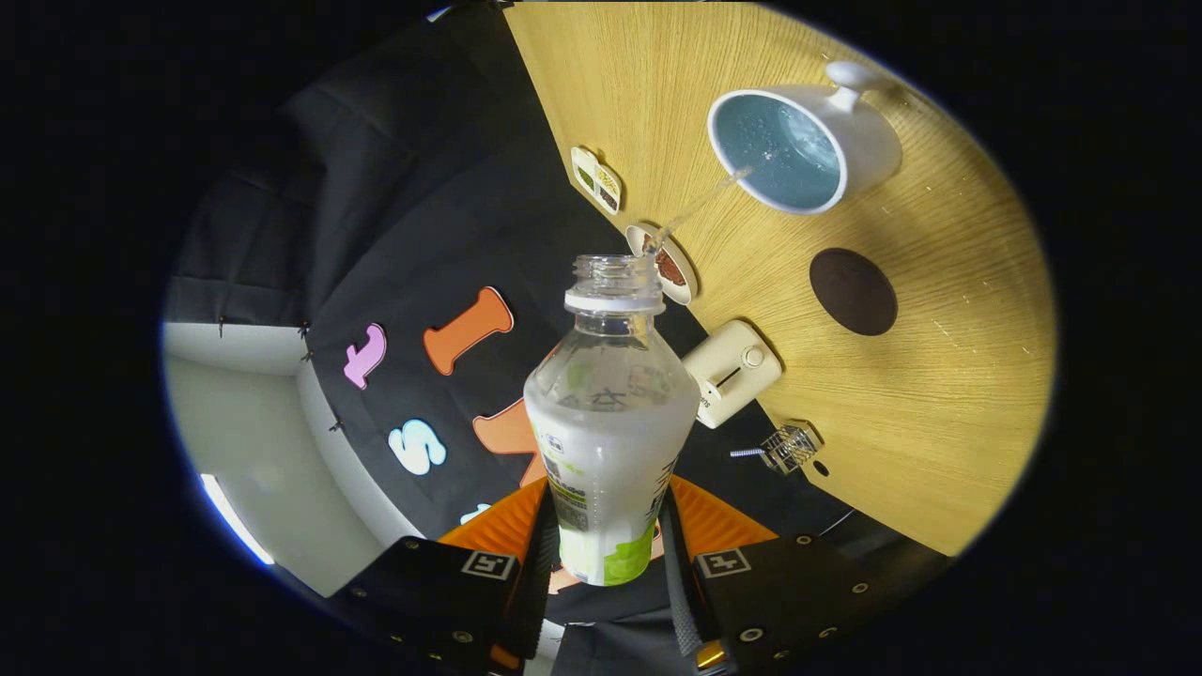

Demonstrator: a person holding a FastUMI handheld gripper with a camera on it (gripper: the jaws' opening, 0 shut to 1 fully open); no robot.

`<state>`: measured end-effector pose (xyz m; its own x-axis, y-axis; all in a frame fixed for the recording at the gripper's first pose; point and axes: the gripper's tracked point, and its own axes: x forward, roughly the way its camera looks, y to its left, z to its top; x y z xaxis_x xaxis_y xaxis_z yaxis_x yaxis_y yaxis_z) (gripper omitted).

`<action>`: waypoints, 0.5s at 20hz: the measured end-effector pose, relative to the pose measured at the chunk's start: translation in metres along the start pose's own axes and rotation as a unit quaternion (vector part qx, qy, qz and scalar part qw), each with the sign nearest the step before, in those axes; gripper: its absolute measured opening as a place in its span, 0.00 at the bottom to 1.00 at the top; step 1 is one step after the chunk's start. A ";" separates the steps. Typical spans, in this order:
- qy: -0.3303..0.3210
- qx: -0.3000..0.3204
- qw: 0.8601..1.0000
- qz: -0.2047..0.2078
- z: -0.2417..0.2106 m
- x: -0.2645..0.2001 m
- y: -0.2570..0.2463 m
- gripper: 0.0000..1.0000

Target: Take the bottle from table, then pour the juice into the cup, finally place the bottle on the coaster

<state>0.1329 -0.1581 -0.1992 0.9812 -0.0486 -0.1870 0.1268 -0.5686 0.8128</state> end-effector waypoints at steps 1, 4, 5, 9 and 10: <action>-0.001 0.001 1.000 -0.001 0.001 0.000 0.000 0.55; -0.003 -0.003 1.000 -0.004 0.003 -0.003 -0.004 0.55; -0.003 -0.010 1.000 -0.009 0.004 -0.003 -0.007 0.55; 0.000 -0.037 0.999 -0.019 0.006 -0.001 -0.021 0.55; 0.000 -0.044 0.999 -0.021 0.010 -0.002 -0.021 0.55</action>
<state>0.1268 -0.1540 -0.2210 0.9746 -0.0264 -0.2225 0.1804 -0.4964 0.8491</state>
